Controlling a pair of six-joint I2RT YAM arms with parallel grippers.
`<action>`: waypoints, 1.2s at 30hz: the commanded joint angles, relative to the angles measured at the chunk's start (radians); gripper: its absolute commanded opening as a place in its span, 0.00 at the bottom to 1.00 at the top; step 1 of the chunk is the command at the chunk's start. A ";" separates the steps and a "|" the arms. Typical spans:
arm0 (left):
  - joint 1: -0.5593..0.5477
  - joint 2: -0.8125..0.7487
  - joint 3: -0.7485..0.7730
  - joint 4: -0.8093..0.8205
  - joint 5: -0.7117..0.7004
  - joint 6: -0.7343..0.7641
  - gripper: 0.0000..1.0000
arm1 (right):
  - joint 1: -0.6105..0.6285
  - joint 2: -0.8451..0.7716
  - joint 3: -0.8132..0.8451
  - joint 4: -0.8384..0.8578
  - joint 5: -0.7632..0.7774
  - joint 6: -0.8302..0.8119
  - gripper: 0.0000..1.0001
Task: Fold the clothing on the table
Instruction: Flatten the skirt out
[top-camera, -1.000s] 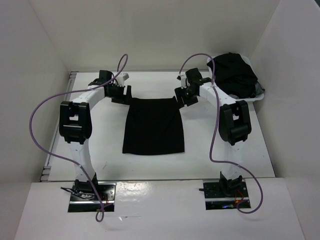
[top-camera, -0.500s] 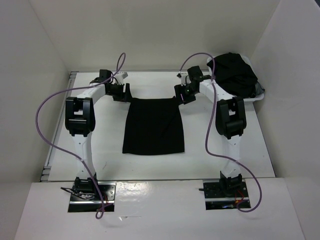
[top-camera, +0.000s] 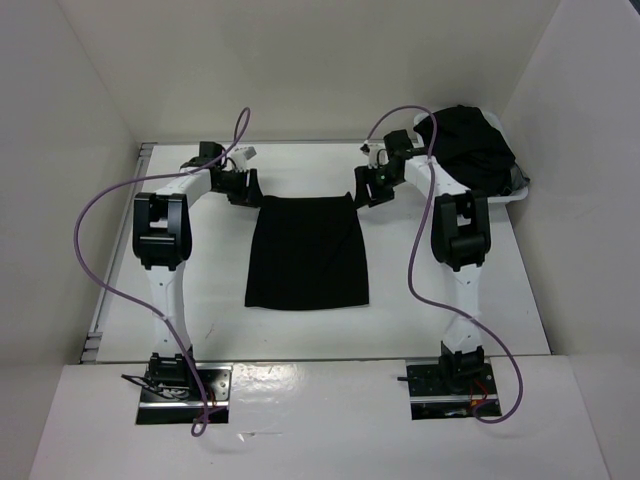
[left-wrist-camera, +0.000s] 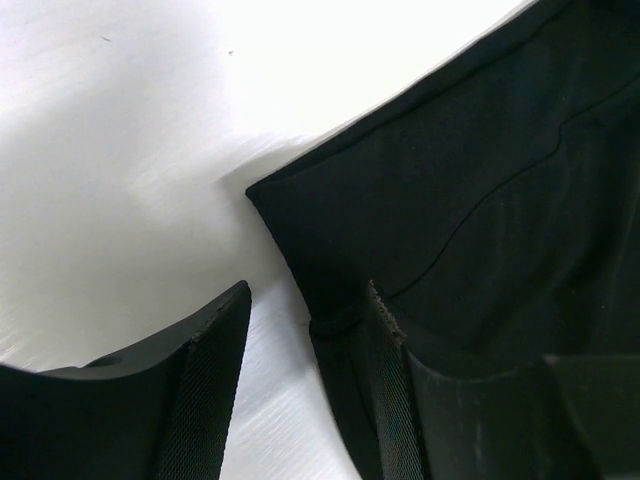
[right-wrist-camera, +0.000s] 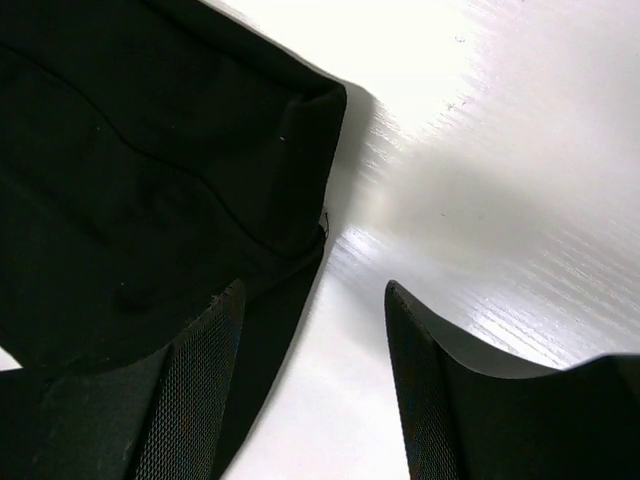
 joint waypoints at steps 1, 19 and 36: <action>0.006 0.053 0.024 -0.014 0.046 0.000 0.57 | -0.004 0.024 0.070 -0.027 -0.057 -0.026 0.63; 0.006 0.090 0.053 -0.034 0.115 0.000 0.46 | -0.013 0.165 0.278 -0.083 -0.149 -0.035 0.63; 0.006 0.062 -0.007 -0.034 0.153 0.038 0.23 | -0.031 0.372 0.542 -0.178 -0.201 -0.055 0.63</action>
